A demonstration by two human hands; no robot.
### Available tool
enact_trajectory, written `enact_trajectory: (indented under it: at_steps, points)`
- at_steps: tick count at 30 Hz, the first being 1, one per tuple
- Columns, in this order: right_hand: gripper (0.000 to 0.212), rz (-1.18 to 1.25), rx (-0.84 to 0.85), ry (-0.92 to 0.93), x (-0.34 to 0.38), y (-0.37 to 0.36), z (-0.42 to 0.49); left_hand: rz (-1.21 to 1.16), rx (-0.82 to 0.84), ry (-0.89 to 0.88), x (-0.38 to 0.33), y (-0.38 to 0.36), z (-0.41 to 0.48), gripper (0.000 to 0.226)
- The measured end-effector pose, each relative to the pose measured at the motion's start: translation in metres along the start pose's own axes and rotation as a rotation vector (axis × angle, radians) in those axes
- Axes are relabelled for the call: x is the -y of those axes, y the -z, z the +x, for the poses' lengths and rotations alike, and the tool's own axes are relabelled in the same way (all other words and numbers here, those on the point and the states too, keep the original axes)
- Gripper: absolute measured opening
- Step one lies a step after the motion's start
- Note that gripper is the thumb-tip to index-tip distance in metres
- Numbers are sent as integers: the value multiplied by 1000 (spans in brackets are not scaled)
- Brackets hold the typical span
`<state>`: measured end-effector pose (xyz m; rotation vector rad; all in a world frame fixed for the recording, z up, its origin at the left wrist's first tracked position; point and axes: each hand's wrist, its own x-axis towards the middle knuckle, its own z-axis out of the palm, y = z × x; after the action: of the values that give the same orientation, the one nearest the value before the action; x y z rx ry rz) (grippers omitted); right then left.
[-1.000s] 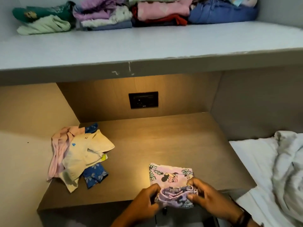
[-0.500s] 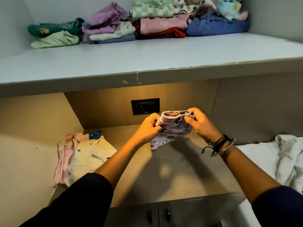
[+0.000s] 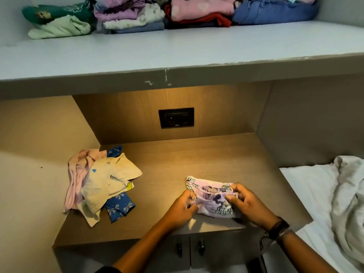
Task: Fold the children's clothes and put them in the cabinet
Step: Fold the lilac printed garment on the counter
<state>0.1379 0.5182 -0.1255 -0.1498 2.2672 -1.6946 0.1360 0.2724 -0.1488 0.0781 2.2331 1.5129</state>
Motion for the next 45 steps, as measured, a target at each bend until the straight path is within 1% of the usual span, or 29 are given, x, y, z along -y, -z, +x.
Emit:
enact_trajectory:
  at_steps: [2,5,7,9,10,11,12,13,14,15,16,18,19,20,23,25,26,27,28,29,30,32,33,34,35,37,39,42,45]
  points:
    - [11,-45,-74,13,11,-4,16,-76,-112,11,-2,-3,2,17]
    - [14,-200,-170,-19,12,-10,44,-134,-299,65,-5,-7,12,24]
    - [14,-291,-211,-111,6,-15,56,-157,-354,124,-10,-10,20,31]
    - [15,-501,-268,-146,3,-22,55,-136,-386,175,-15,-13,26,39]
    - [24,-662,-333,-99,2,-25,53,-110,-413,188,-16,-14,27,42]
    - [32,-800,-408,1,1,-28,50,-77,-437,198,-17,-15,27,44]
    - [37,-896,-467,133,2,-31,45,-46,-461,203,-17,-17,27,45]
    - [39,-942,-483,270,4,-33,41,-21,-475,207,-16,-19,26,46]
    - [40,-992,-426,370,4,-35,36,-19,-481,200,-16,-21,24,46]
    - [43,-1057,-310,435,0,-39,33,-20,-483,196,-15,-22,23,45]
    - [51,-1141,-173,452,-5,-42,30,-27,-486,201,-15,-21,22,43]
    - [76,-1274,34,384,-20,-47,30,-71,-490,210,-16,-19,23,37]
    - [81,-1307,71,340,-28,-48,31,-110,-493,206,-17,-18,23,33]
    - [79,-1333,86,307,-31,-48,32,-156,-498,201,-18,-17,23,30]
    - [54,-1404,10,333,-29,-48,42,-248,-546,214,-19,-13,22,19]
    - [34,-1334,-6,380,-17,-50,44,-245,-633,255,-13,-11,21,14]
    - [23,-1246,-33,373,-7,-49,44,-202,-688,282,-12,-11,19,15]
    - [17,-1128,-70,330,2,-46,44,-181,-728,296,-13,-11,18,20]
    - [16,-976,-116,263,13,-40,42,-220,-725,295,-16,-13,17,29]
    - [18,-777,-167,191,23,-34,39,-326,-664,276,-22,-16,17,37]
    - [19,-536,-192,112,32,-25,35,-455,-554,246,-28,-21,16,42]
    - [20,-68,-169,-11,41,-4,25,-646,-262,189,-47,-33,12,48]
    - [20,114,-148,-70,41,7,18,-712,-132,158,-56,-42,12,46]
    - [20,238,-136,-127,40,18,12,-759,-43,137,-60,-50,15,43]
    - [22,320,-140,-171,36,29,6,-794,8,126,-68,-60,17,40]
    - [25,437,-171,-225,29,52,-5,-835,31,128,-80,-82,25,37]
    - [29,497,-166,-229,22,73,-14,-858,30,147,-92,-104,34,32]
    - [34,426,-169,-211,8,107,-21,-851,-2,194,-109,-138,53,24]
    - [47,292,-252,-153,-13,135,-12,-800,-69,172,-119,-168,78,25]
